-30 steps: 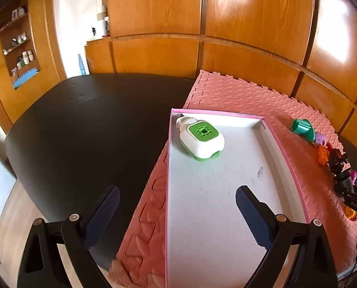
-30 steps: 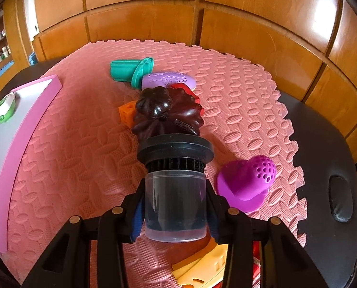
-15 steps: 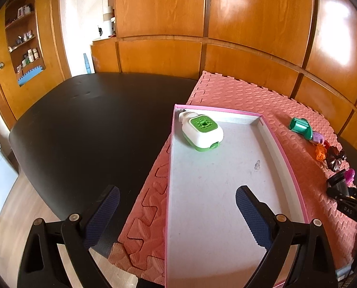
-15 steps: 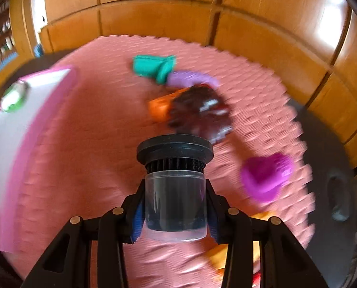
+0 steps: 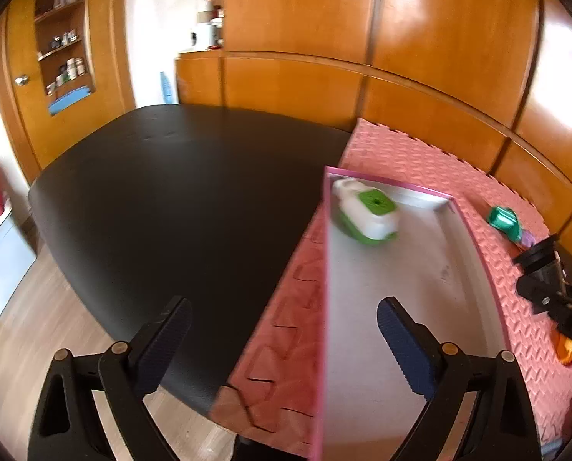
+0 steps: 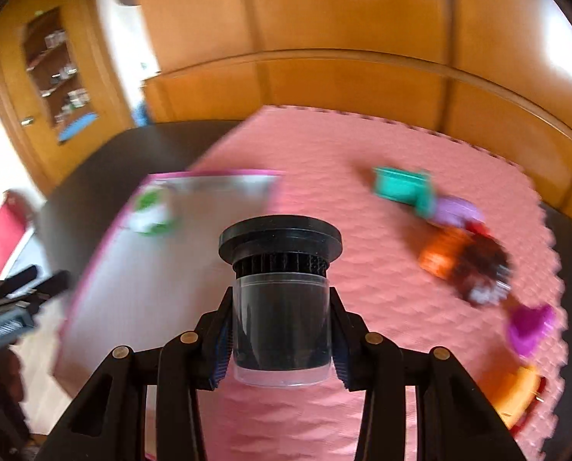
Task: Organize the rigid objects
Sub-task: 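Carry the clear cup into the tray and release it with the right gripper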
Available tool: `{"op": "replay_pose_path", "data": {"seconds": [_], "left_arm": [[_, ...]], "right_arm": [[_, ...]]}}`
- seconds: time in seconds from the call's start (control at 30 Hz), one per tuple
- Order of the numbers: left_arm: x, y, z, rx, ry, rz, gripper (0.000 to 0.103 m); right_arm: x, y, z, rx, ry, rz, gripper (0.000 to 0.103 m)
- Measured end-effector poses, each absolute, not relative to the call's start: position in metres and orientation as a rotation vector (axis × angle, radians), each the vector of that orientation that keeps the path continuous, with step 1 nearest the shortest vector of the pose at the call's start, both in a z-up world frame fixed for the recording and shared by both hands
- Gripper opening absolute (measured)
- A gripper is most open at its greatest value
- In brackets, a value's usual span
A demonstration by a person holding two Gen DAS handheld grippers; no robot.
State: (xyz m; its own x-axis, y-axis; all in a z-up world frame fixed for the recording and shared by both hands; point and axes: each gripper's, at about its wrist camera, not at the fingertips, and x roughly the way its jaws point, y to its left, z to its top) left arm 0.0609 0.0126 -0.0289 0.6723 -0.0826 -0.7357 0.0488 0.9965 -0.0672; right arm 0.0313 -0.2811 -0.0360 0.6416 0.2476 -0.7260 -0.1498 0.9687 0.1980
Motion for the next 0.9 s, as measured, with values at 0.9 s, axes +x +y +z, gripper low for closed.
{"op": "replay_pose_path", "data": {"seconds": [0.9], "left_arm": [[0.062, 0.039, -0.027, -0.088, 0.816, -0.04, 0.097]], "right_arm": [[0.086, -0.171, -0.059, 0.222, 0.93, 0.45, 0.047]]}}
